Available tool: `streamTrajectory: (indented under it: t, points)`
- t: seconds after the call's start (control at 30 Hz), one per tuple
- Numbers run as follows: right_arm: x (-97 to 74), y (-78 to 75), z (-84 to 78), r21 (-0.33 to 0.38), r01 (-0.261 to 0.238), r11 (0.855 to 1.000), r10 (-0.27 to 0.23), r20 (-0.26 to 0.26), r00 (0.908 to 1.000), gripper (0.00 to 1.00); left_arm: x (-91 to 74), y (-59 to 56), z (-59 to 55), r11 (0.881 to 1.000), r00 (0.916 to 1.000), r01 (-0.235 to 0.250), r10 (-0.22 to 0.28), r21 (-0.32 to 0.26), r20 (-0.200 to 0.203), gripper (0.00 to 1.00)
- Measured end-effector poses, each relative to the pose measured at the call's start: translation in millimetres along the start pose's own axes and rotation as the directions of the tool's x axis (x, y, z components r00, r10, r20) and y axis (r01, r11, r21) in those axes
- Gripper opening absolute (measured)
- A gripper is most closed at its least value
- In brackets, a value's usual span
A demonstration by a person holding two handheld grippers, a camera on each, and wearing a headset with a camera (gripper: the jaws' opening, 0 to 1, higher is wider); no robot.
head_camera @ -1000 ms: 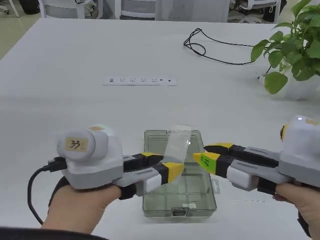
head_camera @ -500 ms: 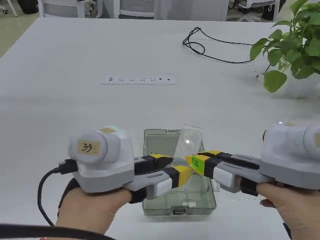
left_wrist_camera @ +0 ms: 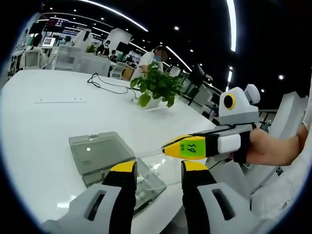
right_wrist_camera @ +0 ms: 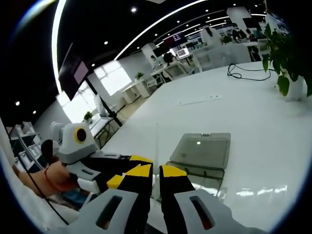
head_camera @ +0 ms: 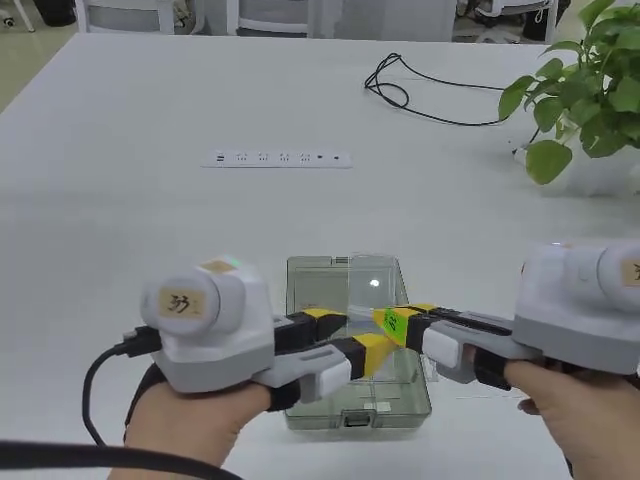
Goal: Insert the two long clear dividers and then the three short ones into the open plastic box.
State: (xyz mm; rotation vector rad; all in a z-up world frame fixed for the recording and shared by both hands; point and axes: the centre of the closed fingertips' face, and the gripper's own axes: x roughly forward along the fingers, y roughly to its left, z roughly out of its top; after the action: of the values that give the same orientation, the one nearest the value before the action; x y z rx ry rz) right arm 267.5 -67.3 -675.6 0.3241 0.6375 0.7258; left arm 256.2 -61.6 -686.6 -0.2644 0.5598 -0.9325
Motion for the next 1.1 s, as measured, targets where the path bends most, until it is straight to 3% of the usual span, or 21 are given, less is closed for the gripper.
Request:
streamTrajectory:
  t: [0.2,0.3,0.43,0.77,0.97,1.03,1.07,1.1]
  points:
    - [0.2,-1.3,1.5,0.013,0.004,1.0,-0.004,-0.009,0.9999,0.07,-0.7,-2.1,-2.2,1.0,0.9998,0.02,-0.02,0.018,-0.006,0.39]
    - [-0.5,-0.3,4.2,0.023,0.001,1.0,-0.001,-0.012,0.9999,0.07,-4.5,-0.4,-4.2,0.998,0.9996,0.024,-0.023,0.059,-0.014,0.41]
    - [-0.7,-2.9,6.2,0.024,0.013,1.0,-0.012,-0.022,0.9997,0.07,-9.7,4.3,-9.2,0.997,0.9992,0.034,-0.032,0.071,-0.022,0.45]
    - [0.6,-11.5,6.4,0.043,0.038,0.998,-0.035,-0.074,0.9967,0.07,-26.9,17.5,-24.8,0.985,0.9975,0.044,-0.034,0.17,-0.062,0.62]
    - [3.8,-21.5,4.2,0.073,0.077,0.994,-0.066,-0.142,0.9877,0.07,-37.9,28.2,-30.8,0.971,0.996,0.052,-0.034,0.233,-0.082,0.76]
    - [4.2,-26.1,2.8,0.084,0.097,0.992,-0.081,-0.172,0.9817,0.07,-41.4,32.6,-32.1,0.967,0.9956,0.053,-0.032,0.25,-0.088,0.78]
    - [4.7,-39.3,3.2,0.09,0.13,0.987,-0.11,-0.206,0.9723,0.07,-42.1,33.4,-32.3,0.965,0.9955,0.054,-0.032,0.256,-0.089,0.81]
    - [5.5,-39.8,3.0,0.09,0.138,0.986,-0.116,-0.213,0.97,0.07,-44.2,35.1,-32.6,0.96,0.9954,0.057,-0.033,0.273,-0.09,0.83]
